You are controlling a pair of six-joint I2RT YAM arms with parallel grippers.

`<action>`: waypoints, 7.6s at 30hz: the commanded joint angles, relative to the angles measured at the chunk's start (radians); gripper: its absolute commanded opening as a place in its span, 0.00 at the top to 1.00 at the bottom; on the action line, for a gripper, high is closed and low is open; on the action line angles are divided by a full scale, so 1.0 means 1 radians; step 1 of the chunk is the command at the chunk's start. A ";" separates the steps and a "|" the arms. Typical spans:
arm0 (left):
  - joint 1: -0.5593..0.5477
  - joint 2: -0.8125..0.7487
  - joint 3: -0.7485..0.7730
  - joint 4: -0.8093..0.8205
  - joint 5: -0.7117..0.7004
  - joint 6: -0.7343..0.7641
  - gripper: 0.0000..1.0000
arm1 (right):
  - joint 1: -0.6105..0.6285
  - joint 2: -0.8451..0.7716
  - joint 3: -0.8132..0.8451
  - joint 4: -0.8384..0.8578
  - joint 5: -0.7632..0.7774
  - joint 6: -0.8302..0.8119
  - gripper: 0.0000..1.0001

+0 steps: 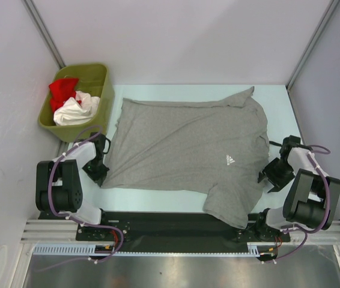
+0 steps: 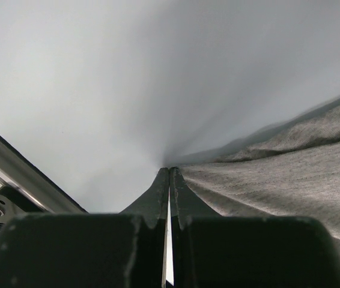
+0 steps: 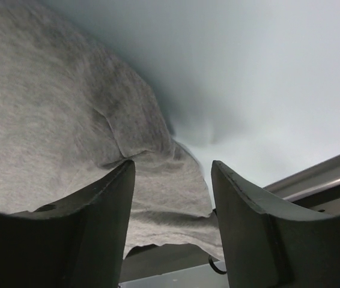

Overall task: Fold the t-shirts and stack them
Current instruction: Flatten the tshirt out, then fold the tshirt

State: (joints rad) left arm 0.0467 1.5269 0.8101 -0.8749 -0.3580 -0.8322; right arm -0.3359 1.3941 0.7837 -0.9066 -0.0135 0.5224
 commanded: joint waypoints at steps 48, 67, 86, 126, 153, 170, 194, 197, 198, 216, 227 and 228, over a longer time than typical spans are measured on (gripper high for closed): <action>0.053 -0.180 0.080 -0.071 0.017 0.099 0.41 | 0.247 -0.053 0.227 -0.098 0.023 -0.030 0.24; 0.056 -0.130 -0.094 0.094 0.266 0.117 0.41 | 0.187 -0.113 0.068 -0.054 -0.056 0.007 0.23; 0.073 -0.069 -0.042 0.175 0.238 0.199 1.00 | 0.026 -0.060 0.063 -0.064 -0.045 -0.022 0.15; 0.068 -0.103 0.008 0.172 0.246 0.235 1.00 | 0.072 0.124 -0.041 0.064 0.132 0.090 0.62; 0.068 -0.183 0.034 0.129 0.229 0.238 1.00 | 0.046 -0.133 0.274 -0.236 0.282 0.045 1.00; 0.070 -0.197 0.031 0.214 0.257 0.274 1.00 | 0.083 -0.009 0.235 0.055 0.027 -0.064 1.00; 0.067 -0.077 0.057 0.257 0.315 0.272 1.00 | 0.035 0.147 0.321 0.120 -0.127 -0.248 0.57; 0.067 -0.079 0.063 0.249 0.312 0.275 1.00 | 0.054 0.210 0.334 0.146 -0.152 -0.259 0.54; 0.068 -0.080 0.064 0.244 0.312 0.275 1.00 | 0.063 0.226 0.338 0.149 -0.148 -0.260 0.53; 0.068 -0.082 0.073 0.215 0.298 0.277 1.00 | 0.077 0.352 0.333 0.227 -0.184 -0.248 0.68; 0.067 -0.117 0.089 0.209 0.306 0.280 1.00 | 0.035 0.186 0.336 0.128 -0.148 -0.141 1.00; 0.067 -0.123 0.086 0.209 0.304 0.280 1.00 | 0.026 0.169 0.333 0.103 -0.144 -0.136 1.00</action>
State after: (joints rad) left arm 0.1070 1.4536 0.8600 -0.6624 -0.0479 -0.5739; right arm -0.2886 1.6592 1.0996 -0.7376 -0.1825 0.3424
